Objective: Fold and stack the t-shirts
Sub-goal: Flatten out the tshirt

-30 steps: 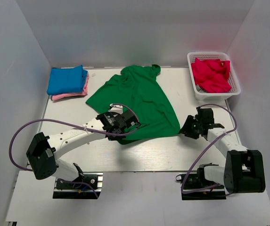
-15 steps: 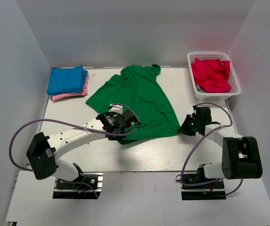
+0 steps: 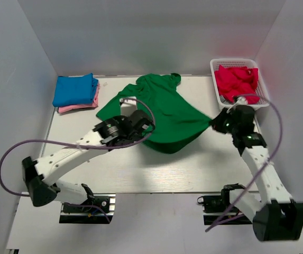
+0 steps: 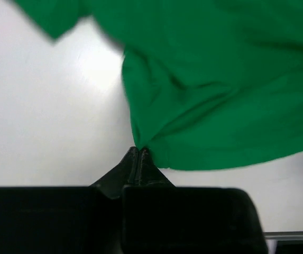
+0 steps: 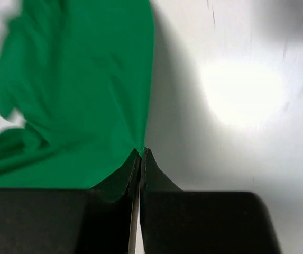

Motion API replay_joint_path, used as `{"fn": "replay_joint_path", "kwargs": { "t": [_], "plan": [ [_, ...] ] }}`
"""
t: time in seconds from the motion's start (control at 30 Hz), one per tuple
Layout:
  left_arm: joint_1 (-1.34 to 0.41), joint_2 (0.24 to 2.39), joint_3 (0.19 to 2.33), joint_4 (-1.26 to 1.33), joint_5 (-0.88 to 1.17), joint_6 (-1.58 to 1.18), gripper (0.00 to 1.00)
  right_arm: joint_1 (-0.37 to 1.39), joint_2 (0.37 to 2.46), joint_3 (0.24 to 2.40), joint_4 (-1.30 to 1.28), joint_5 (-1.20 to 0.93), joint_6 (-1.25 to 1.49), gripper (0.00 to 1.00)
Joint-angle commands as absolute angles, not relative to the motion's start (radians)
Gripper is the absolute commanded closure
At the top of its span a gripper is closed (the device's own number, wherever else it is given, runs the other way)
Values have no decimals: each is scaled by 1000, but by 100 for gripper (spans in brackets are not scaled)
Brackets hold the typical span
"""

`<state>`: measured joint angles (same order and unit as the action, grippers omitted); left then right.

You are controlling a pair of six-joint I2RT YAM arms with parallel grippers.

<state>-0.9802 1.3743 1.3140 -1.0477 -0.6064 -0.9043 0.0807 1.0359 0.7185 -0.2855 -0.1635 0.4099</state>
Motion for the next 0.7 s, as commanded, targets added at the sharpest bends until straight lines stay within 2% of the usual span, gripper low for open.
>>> {"fn": "replay_joint_path", "kwargs": {
  "t": [0.0,0.17,0.37,0.5,0.53,0.67],
  "plan": [
    [-986,1215,1407,-898,-719,-784,100,71,876,895,-305,-74,397,100],
    [-986,1144,1523,-724,-677,-541,100,83,845,1093,-334,-34,373,100],
    [-986,1108,1782,-738,-677,-393,100,81,887,1457,-420,150,327,100],
    [-986,1108,1946,-738,-541,-306,100,81,920,1649,-443,137,290,100],
    [-977,1121,1988,-748,-520,-296,100,80,940,1769,-469,124,287,100],
    [-968,1170,2257,-840,-419,-275,100,78,986,1995,-551,101,252,100]
  ]
}}
